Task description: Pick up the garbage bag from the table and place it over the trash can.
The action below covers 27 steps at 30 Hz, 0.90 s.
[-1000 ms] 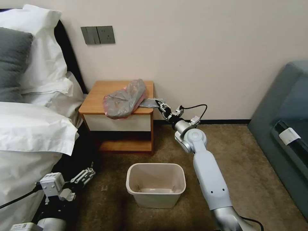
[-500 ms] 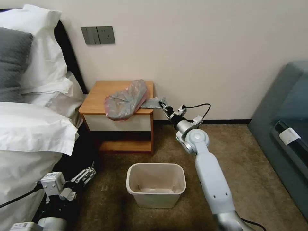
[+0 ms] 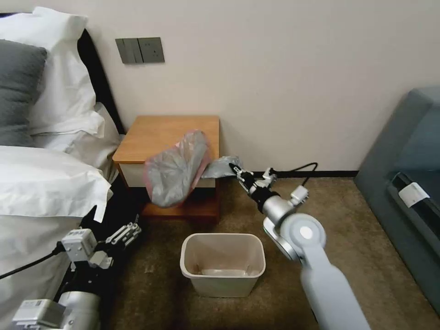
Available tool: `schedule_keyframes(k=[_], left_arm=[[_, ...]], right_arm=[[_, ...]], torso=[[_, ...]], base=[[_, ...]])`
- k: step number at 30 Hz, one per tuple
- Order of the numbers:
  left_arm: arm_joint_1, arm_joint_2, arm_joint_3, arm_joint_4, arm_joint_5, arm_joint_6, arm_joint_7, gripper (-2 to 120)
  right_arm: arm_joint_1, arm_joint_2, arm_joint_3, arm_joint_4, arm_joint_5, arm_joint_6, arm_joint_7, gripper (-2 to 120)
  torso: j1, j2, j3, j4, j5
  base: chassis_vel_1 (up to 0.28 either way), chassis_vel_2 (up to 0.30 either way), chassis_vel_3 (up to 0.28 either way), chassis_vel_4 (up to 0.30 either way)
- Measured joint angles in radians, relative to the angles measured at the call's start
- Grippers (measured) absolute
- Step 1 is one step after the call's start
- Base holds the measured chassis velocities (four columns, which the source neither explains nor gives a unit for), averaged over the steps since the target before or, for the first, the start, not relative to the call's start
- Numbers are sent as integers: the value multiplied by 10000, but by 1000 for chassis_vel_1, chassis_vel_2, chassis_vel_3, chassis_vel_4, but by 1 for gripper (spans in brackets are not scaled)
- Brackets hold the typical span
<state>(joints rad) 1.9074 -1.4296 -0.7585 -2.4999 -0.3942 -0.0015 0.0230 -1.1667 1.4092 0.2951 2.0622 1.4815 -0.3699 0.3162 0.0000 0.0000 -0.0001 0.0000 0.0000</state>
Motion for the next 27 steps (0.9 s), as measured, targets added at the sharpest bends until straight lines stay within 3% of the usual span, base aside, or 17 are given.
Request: schedule_keyframes(k=[9,18,27], left_arm=[[-418,479,-37,0,-432,58,-10,100],[-754,793,128,0,-671,123,-14,100],[-1110,993,148,447,-1036,163,-66,100]], right_arm=[[-2288,189,-891,2083,-1000,12,481,0],[-3363,273,-1108,2364,-2906,204,-168,0],[-3718,-281,-955,2813,-2736,-5,891,0]], torso=[[0,0,0,0,-1],[0,0,1,0,0],[0,0,2,0,0]], base=[[0,0,0,0],[0,0,0,0],[0,0,0,0]])
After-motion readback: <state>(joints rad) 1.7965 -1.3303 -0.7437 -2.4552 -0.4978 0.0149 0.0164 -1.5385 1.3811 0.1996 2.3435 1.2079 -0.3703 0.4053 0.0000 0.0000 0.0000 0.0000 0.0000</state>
